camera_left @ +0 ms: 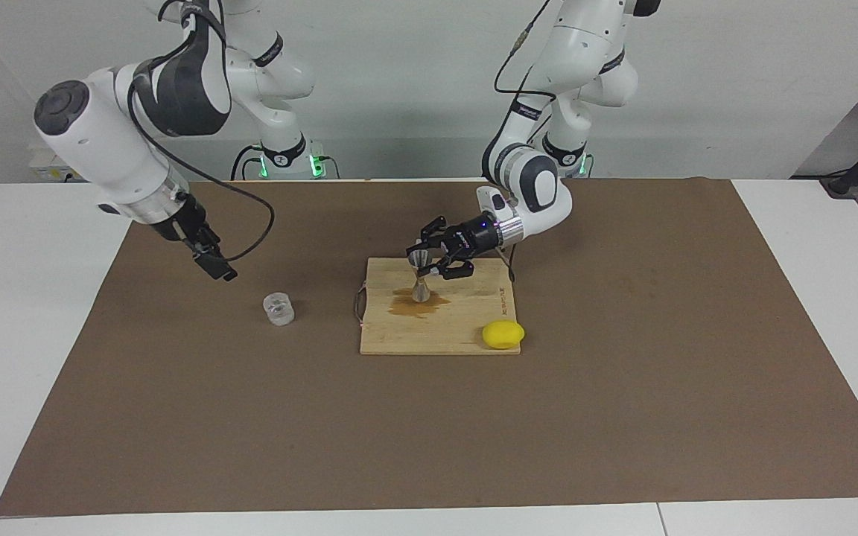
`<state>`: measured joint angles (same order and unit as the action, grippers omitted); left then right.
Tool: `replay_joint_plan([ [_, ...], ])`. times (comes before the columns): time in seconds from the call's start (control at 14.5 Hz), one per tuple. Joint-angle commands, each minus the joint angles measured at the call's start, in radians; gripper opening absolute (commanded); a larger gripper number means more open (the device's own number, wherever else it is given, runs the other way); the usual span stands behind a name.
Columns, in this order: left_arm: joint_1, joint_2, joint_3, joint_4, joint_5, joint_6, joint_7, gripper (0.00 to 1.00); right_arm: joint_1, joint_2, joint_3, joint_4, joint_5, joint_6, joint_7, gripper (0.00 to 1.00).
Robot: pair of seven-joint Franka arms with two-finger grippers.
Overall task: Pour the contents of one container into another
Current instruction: 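Lift and carry the metal cup over the cutting board with the left gripper, then lower the metal cup onto the board while the right gripper approaches the glass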
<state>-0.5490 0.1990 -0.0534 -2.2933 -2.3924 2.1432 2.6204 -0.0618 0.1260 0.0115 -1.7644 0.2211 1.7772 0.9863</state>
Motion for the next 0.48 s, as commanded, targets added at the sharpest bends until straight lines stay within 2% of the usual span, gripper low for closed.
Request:
replay_joint_plan([
  [0.0, -0.048, 0.010, 0.015, -0.017, -0.076, 0.017, 0.070, 0.42, -0.045, 0.059, 0.007, -0.013, 0.082, 0.040, 0.026, 0.97],
  [0.14, -0.048, 0.013, 0.015, -0.017, -0.079, 0.017, 0.072, 0.42, -0.055, 0.079, 0.005, -0.036, 0.121, 0.054, 0.032, 0.97],
  [0.41, -0.048, 0.019, 0.017, -0.014, -0.080, 0.017, 0.073, 0.42, -0.081, 0.118, 0.005, -0.111, 0.210, 0.169, 0.060, 1.00],
])
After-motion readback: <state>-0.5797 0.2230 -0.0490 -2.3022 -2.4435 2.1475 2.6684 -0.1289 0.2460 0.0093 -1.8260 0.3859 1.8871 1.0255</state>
